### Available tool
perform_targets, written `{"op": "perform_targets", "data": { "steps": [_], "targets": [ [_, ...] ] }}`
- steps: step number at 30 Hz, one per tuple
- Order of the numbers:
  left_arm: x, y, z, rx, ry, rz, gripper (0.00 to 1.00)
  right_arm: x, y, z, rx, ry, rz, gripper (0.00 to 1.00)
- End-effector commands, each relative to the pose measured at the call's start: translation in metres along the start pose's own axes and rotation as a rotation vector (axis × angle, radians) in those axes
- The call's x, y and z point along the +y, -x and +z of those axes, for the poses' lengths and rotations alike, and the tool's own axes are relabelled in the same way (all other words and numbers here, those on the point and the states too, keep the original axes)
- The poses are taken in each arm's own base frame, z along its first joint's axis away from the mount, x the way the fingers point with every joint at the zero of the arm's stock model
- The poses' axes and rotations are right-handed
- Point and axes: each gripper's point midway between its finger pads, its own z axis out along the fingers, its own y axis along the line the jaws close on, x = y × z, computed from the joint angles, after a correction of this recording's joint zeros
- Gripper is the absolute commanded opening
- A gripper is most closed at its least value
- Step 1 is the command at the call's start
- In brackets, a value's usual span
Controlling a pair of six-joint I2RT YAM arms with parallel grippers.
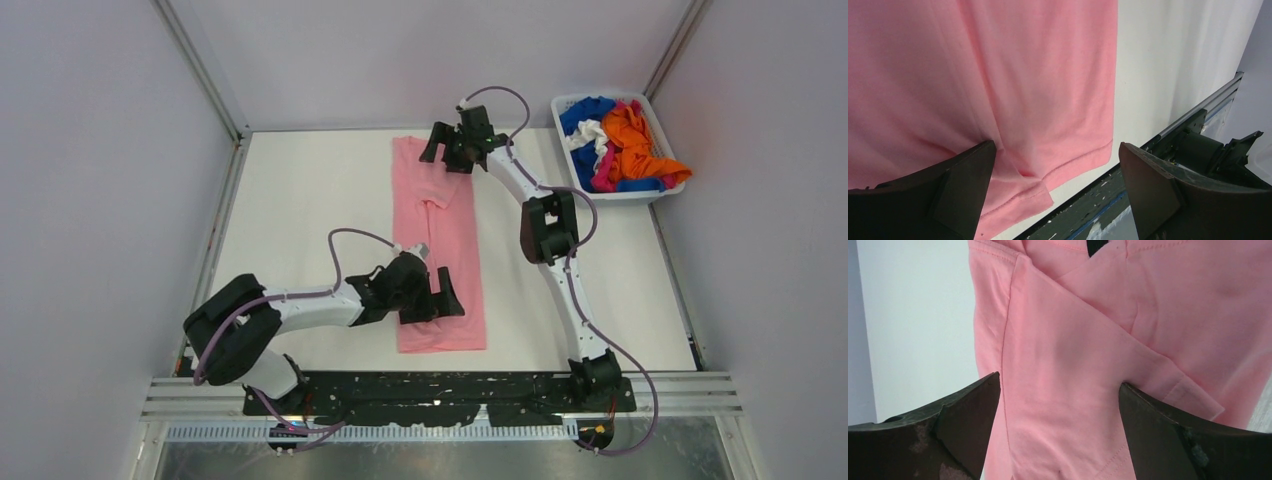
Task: Fold and stack the t-shirts
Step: Rotate the tshirt 90 degrees, then grab the bottom of the folded rectangular tshirt with both arms
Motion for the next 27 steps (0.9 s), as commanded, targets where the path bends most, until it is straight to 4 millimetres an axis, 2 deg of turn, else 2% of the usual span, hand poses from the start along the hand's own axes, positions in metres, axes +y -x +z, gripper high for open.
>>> {"op": "perform_targets", "data": {
  "steps": [1, 2, 3, 4, 5, 6, 7, 8, 9, 10, 12, 13, 14, 15, 16, 17, 18, 19, 20, 21, 22, 23, 24, 25, 26, 27],
  "targets": [
    [0.022, -0.018, -0.006, 0.048, 0.106, 0.007, 0.99, 0.018, 0.03, -0.016, -0.076, 0.022, -0.091, 0.96],
    [0.023, -0.015, -0.013, 0.033, 0.117, 0.027, 0.99, 0.021, 0.038, -0.024, -0.09, 0.013, -0.136, 0.95],
    [0.024, -0.011, -0.02, 0.015, 0.129, 0.045, 0.99, 0.032, 0.053, -0.045, -0.123, -0.001, -0.16, 0.95],
    [0.025, -0.009, -0.029, 0.003, 0.142, 0.066, 0.99, 0.032, 0.054, -0.054, -0.123, -0.013, -0.193, 0.95],
    [0.026, -0.009, -0.038, 0.007, 0.152, 0.084, 0.99, 0.049, 0.071, -0.081, -0.167, -0.005, -0.219, 0.95],
    [0.029, -0.004, -0.046, -0.019, 0.169, 0.101, 0.99, 0.044, 0.064, -0.086, -0.147, -0.024, -0.236, 0.96],
    [0.03, -0.004, -0.054, -0.026, 0.171, 0.12, 0.99, 0.062, 0.082, -0.117, -0.205, -0.014, -0.262, 0.96],
    [0.031, -0.003, -0.063, -0.035, 0.164, 0.135, 0.99, 0.054, 0.071, -0.121, -0.179, -0.037, -0.274, 0.95],
    [0.035, -0.005, -0.067, -0.04, 0.168, 0.148, 0.99, 0.069, 0.082, -0.149, -0.225, -0.026, -0.292, 0.96],
    [0.041, -0.006, -0.071, -0.047, 0.178, 0.155, 0.99, 0.059, 0.066, -0.15, -0.186, -0.047, -0.294, 0.95],
    [0.055, -0.012, -0.076, -0.039, 0.205, 0.16, 0.99, 0.055, 0.049, -0.172, -0.168, -0.072, -0.288, 0.95],
    [0.059, -0.015, -0.078, -0.031, 0.209, 0.161, 0.99, 0.048, 0.031, -0.185, -0.145, -0.1, -0.279, 0.95],
    [0.062, -0.019, -0.079, -0.022, 0.212, 0.161, 0.99, 0.042, 0.019, -0.19, -0.125, -0.116, -0.263, 0.95],
    [0.065, -0.021, -0.079, -0.013, 0.216, 0.159, 0.99, 0.029, -0.007, -0.201, -0.093, -0.152, -0.246, 0.95],
    [0.068, -0.024, -0.08, -0.006, 0.225, 0.158, 0.99, 0.023, -0.02, -0.206, -0.083, -0.172, -0.22, 0.95],
    [0.072, -0.028, -0.081, 0.008, 0.236, 0.158, 0.99, 0.012, -0.046, -0.218, -0.067, -0.207, -0.19, 0.95],
    [0.075, -0.03, -0.08, 0.017, 0.241, 0.157, 0.99, 0.008, -0.058, -0.225, -0.068, -0.23, -0.178, 0.95],
    [0.079, -0.033, -0.08, 0.028, 0.249, 0.157, 0.95, 0.001, -0.085, -0.236, -0.044, -0.243, -0.156, 0.95],
    [0.08, -0.035, -0.079, 0.037, 0.249, 0.159, 0.93, -0.001, -0.097, -0.243, -0.038, -0.248, -0.146, 0.95],
    [0.08, -0.036, -0.078, 0.044, 0.248, 0.162, 0.88, -0.004, -0.124, -0.254, -0.015, -0.245, -0.13, 0.95],
    [0.081, -0.037, -0.076, 0.053, 0.25, 0.166, 0.84, 0.005, -0.131, -0.267, -0.044, -0.227, -0.137, 0.96],
    [0.082, -0.038, -0.075, 0.06, 0.254, 0.169, 0.8, -0.008, -0.157, -0.269, -0.011, -0.251, -0.111, 0.96],
    [0.082, -0.039, -0.073, 0.067, 0.26, 0.17, 0.76, -0.002, -0.16, -0.28, -0.042, -0.223, -0.11, 0.96],
    [0.081, -0.039, -0.071, 0.072, 0.257, 0.175, 0.72, -0.008, -0.186, -0.28, -0.001, -0.226, -0.093, 0.97],
    [0.079, -0.042, -0.07, 0.093, 0.243, 0.174, 0.68, 0.001, -0.193, -0.287, -0.01, -0.192, -0.095, 0.98],
    [0.077, -0.045, -0.068, 0.11, 0.234, 0.173, 0.64, -0.006, -0.209, -0.288, 0.016, -0.201, -0.074, 0.98]
  ]
}}
